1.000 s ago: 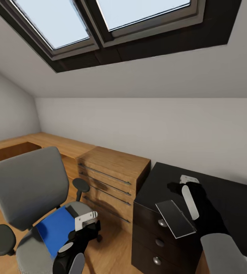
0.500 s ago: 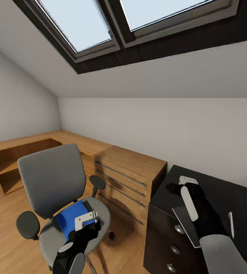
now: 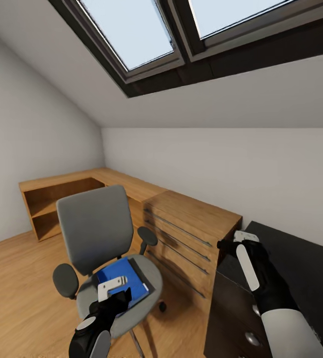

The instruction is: In the bedroom, organize the workspace by keeping the computer under the desk, ensuring the monitor is on the desk, placing the keyboard on the desk next to the monitor, placing the mouse on the desk next to the keyboard, moving the folder from the swivel chair onto the desk next to the mouse, stacking the notebook on top of the folder with the pen on top of the notebook, and positioning the swivel chair next to the desk.

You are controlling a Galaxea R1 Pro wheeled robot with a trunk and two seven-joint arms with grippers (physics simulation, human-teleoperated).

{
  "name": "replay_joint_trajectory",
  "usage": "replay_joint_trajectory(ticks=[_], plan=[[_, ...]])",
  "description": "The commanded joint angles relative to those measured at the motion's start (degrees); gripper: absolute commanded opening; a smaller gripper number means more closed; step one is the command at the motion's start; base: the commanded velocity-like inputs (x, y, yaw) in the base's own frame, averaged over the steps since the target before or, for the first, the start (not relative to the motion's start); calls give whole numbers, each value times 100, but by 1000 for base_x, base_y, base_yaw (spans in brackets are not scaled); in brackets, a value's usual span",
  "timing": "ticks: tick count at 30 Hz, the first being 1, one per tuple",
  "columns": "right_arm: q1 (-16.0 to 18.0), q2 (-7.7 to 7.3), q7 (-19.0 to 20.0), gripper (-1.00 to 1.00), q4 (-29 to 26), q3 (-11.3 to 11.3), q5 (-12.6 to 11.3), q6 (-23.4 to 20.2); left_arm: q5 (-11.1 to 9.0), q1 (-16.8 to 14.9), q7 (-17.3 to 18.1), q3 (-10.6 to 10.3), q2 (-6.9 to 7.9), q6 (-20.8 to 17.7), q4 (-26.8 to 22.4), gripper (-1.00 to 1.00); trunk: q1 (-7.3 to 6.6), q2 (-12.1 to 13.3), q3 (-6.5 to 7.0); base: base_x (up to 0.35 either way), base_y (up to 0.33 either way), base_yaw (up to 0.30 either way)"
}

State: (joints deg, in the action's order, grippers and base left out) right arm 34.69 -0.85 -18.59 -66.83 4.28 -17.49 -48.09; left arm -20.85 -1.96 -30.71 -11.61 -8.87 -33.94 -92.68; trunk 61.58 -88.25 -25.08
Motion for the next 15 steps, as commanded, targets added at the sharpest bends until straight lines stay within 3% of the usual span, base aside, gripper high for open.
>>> replay_joint_trajectory(ticks=[1,15], plan=[[-4,-3,-49,100,-10,-5,-62,-16,-59,-6,-58,-8,0,-9,-5,100,0,-4,-7,0,0,281],[-15,4,-49,100,-14,-13,-64,-16,-59,-6,-58,-8,1,-12,-5,100,0,-4,-7,0,0,281]])
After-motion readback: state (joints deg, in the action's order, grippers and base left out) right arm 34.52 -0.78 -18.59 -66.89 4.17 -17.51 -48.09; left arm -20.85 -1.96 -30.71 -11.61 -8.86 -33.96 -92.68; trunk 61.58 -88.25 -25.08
